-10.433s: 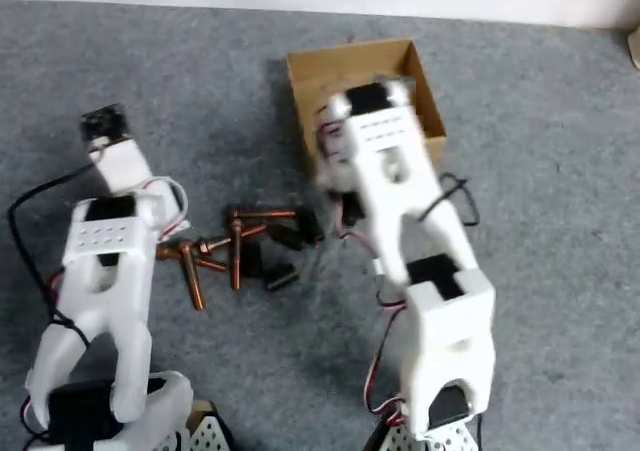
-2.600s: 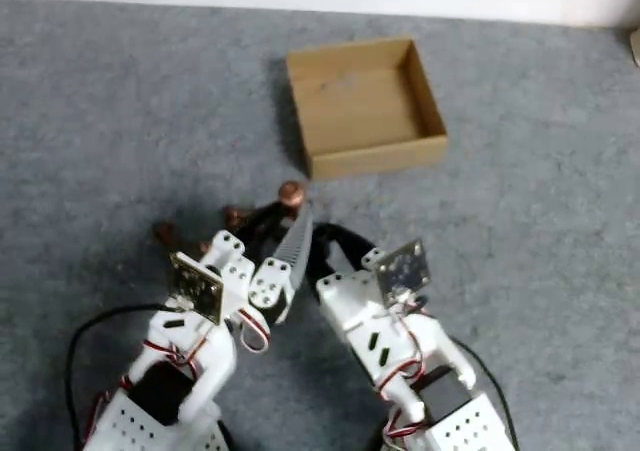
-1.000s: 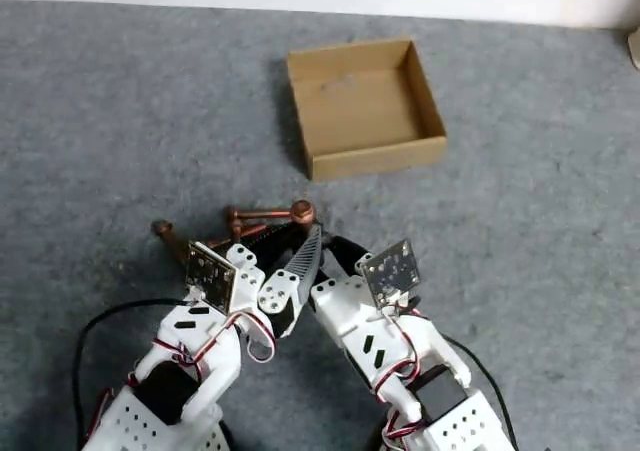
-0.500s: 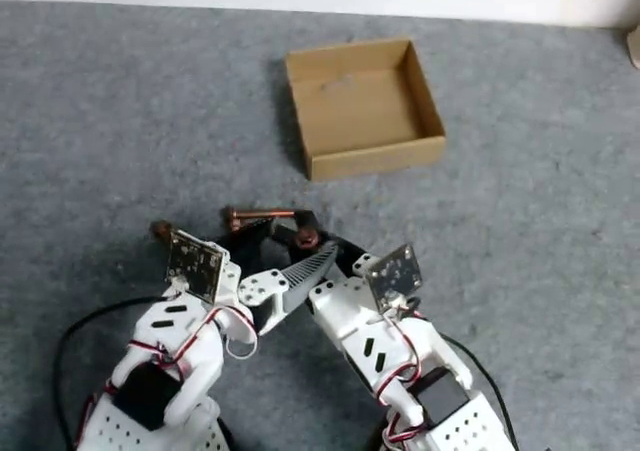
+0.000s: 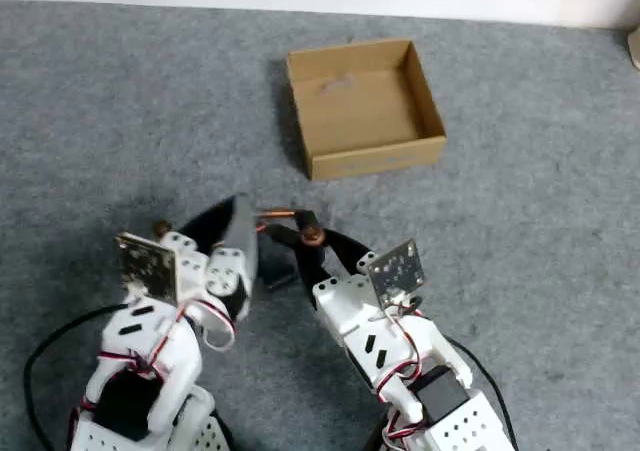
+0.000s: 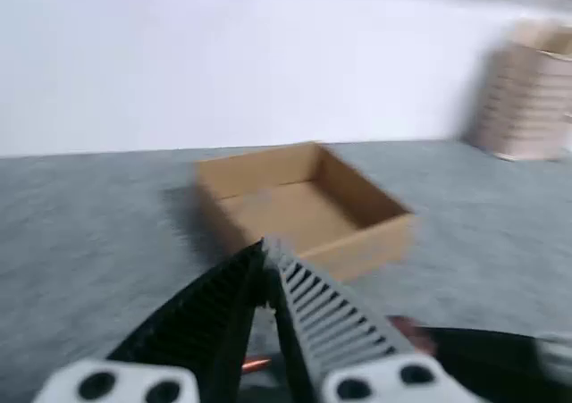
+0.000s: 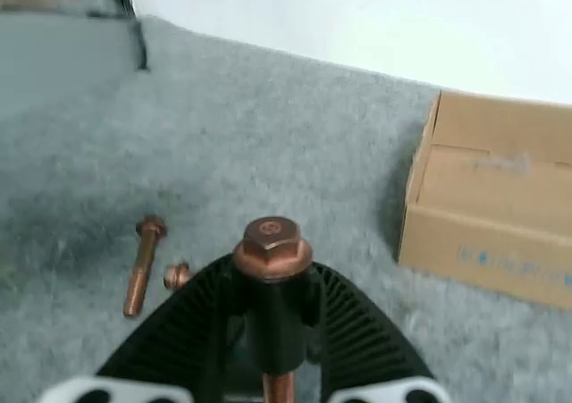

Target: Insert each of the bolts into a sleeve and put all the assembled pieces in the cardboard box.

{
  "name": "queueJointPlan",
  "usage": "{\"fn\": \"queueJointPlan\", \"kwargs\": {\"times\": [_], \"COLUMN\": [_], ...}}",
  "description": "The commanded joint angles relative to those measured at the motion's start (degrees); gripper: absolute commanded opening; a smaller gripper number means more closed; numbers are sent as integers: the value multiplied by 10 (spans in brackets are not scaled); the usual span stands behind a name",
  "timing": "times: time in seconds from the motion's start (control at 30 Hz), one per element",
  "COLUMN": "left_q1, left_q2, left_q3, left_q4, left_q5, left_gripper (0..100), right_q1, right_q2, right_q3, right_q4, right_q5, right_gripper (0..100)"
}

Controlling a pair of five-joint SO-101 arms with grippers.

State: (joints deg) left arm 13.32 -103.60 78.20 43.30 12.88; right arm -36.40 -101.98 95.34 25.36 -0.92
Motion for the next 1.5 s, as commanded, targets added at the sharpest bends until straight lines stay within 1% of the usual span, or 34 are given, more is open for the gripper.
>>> {"fn": "queueJointPlan", "kwargs": {"times": [0.0, 0.13, 0.2, 0.33, 0.4, 0.5, 0.57, 0.7, 0.8, 0.97, 1.1, 1.17, 1.3, 1.47], "left_q1": [-66, -83, -84, -112, -130, -160, -175, -182, -183, -183, -182, -182, -181, -181], "left_q2": [1, 2, 2, 2, 2, 2, 2, 2, 2, 2, 2, 2, 2, 2], "left_q3": [8, 70, 92, 87, 84, 84, 85, 91, 102, 118, 119, 119, 119, 119], "left_q4": [4, 17, 17, 14, 15, 12, 12, 12, 11, -4, -4, -4, -4, -4], "left_q5": [-18, -128, -157, -156, -155, -135, -125, -116, -117, -117, -117, -117, -117, -117], "left_gripper": [7, 7, 7, 7, 7, 7, 7, 7, 7, 7, 7, 7, 7, 7], "right_q1": [7, 7, 7, 11, 44, 123, 147, 160, 176, 232, 275, 295, 325, 327], "right_q2": [-1, -1, 3, 19, 49, 131, 214, 433, 614, 897, 1098, 1190, 1360, 1530], "right_q3": [12, 17, 16, -76, -124, -204, -282, -474, -650, -957, -1185, -1287, -1462, -1638], "right_q4": [5, 15, 51, 136, 155, 144, 137, 154, 195, 265, 342, 376, 409, 436], "right_q5": [4, 4, 4, 5, 5, 10, 32, 50, 54, 54, 54, 54, 52, 53], "right_gripper": [4, 4, 4, 4, 4, 4, 4, 4, 4, 4, 4, 4, 4, 4]}}
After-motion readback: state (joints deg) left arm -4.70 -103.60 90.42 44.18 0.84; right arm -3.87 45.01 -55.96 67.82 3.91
